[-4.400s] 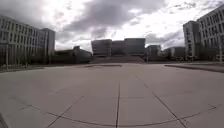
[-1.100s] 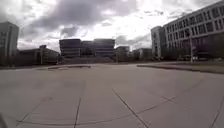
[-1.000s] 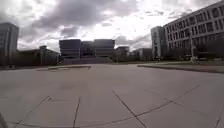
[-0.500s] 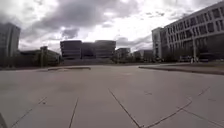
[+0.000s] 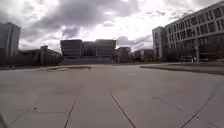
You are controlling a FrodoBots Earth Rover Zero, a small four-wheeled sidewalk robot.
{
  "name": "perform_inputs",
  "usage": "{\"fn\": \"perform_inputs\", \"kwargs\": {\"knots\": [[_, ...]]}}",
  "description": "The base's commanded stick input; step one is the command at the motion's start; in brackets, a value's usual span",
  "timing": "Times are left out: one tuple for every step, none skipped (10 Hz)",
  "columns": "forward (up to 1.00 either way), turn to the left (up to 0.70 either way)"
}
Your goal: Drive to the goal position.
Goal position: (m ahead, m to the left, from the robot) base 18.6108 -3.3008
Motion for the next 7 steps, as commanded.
{"fn": "perform_inputs", "kwargs": {"knots": [[0.50, 0.01], [0.50, 0.01], [0.50, 0.01], [0.50, 0.01], [0.50, 0.01], [0.50, 0.01], [0.50, 0.01]]}}
